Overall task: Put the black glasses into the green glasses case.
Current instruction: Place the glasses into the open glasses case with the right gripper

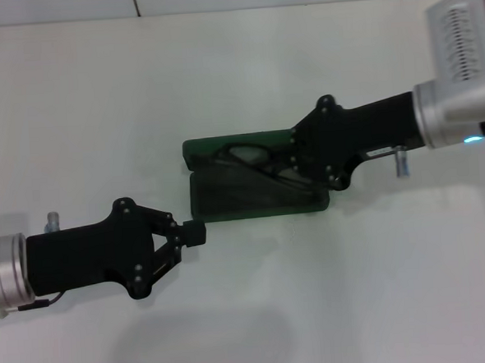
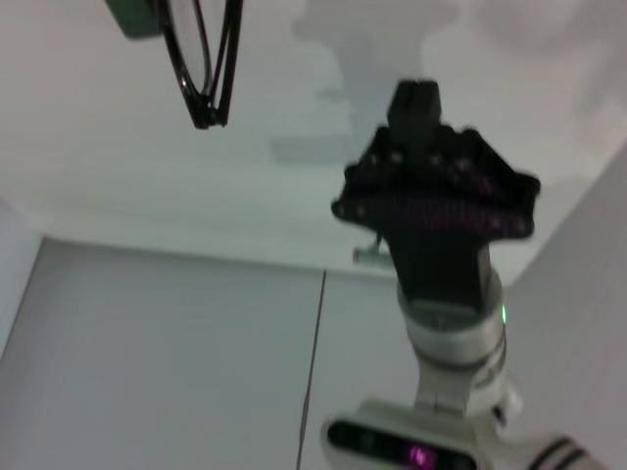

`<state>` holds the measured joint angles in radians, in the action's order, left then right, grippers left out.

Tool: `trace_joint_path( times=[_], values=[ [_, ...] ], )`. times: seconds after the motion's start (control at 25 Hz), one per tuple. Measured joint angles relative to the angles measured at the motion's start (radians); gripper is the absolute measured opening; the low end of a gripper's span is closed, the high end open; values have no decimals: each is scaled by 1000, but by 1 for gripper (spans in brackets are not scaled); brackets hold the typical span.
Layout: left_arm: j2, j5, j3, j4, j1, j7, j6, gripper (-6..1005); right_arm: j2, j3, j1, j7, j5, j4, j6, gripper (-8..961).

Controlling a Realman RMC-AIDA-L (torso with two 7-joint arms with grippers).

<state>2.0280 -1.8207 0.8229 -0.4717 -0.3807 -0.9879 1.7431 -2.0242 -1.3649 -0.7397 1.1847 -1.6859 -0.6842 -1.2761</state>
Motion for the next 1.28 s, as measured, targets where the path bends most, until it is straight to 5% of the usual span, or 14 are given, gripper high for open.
trace_joint_path(
  times=[0.48, 1.28],
  values=[
    [6, -19, 2, -2, -8, -7, -1, 5, -4, -230, -45, 94, -14, -24, 260, 48],
    [11, -19, 2, -2, -21, -5, 1, 6, -4, -249, -41, 102, 4, -39, 272, 98]
  ],
)
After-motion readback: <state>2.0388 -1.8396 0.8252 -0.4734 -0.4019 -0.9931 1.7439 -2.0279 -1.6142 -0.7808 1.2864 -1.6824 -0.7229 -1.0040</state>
